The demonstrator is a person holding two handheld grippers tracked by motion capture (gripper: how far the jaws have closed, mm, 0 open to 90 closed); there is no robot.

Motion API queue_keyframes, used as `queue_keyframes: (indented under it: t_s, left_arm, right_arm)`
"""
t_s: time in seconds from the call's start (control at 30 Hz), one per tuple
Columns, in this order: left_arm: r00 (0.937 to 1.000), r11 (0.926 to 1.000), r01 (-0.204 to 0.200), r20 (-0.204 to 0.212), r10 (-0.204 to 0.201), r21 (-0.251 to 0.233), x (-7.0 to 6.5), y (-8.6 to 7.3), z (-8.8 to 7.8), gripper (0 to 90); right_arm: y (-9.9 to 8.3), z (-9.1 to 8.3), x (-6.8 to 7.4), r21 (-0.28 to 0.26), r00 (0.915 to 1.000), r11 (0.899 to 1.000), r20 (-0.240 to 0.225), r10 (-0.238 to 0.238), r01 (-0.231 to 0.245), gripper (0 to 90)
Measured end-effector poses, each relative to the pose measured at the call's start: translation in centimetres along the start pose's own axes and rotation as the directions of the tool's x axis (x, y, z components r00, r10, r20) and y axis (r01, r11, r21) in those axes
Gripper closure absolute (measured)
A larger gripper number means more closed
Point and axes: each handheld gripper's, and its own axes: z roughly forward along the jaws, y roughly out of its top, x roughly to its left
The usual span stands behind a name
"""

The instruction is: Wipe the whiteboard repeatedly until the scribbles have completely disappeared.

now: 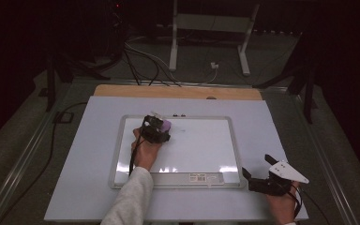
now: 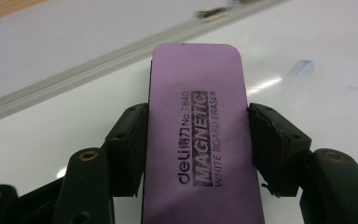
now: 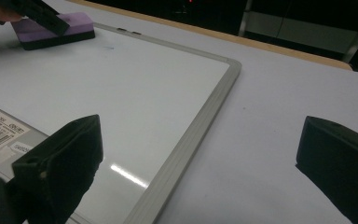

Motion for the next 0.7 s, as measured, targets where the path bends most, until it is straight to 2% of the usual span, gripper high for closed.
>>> queue_keyframes:
  t_s: [0.13, 0.23, 0.37, 0.47, 0.57, 0.63, 0.7]
  left_arm:
    - [0.9998, 1.0000, -0.005, -0.019, 0.005, 0.003, -0.5, 0.5, 0.3, 42.2]
    - [1.0000, 1.0000, -0.003, 0.004, 0.004, -0.002, -1.2, 0.9, 0.7, 42.2]
    - [0.9975, 0.9990, -0.043, 0.055, 0.043, -0.010, -3.2, 1.5, 1.0, 42.2]
    - [0.9912, 0.9958, -0.089, 0.097, 0.091, -0.024, -5.5, 1.6, 0.9, 42.2]
    - [0.9786, 0.9910, -0.129, 0.157, 0.133, -0.034, -7.3, 1.6, 0.8, 42.2]
    - [0.9771, 0.9889, -0.145, 0.153, 0.148, -0.033, -7.7, 1.7, 0.8, 42.2]
    - [0.9778, 0.9918, -0.125, 0.166, 0.128, -0.029, -7.3, 1.8, 0.9, 42.2]
  right_arm:
    - [0.0, 0.0, 0.0, 0.001, 1.0000, 1.000, 0.001, 0.005, -0.005, 0.9]
    - [0.0, 0.0, -0.1, -0.003, 1.0000, 1.000, 0.001, 0.006, -0.006, 0.9]
    - [0.0, -0.1, -0.2, -0.003, 1.0000, 1.000, 0.002, 0.006, -0.006, 0.9]
    - [0.0, -0.1, -0.2, -0.002, 1.0000, 1.000, 0.002, 0.006, -0.006, 0.9]
    - [0.0, 0.0, -0.1, -0.003, 1.0000, 1.000, 0.001, 0.002, -0.002, 0.9]
    - [0.1, 0.0, 0.0, -0.002, 1.0000, 1.000, 0.000, -0.001, 0.001, 0.9]
    - [0.1, 0.0, 0.0, -0.002, 1.0000, 1.000, 0.001, -0.002, 0.002, 0.9]
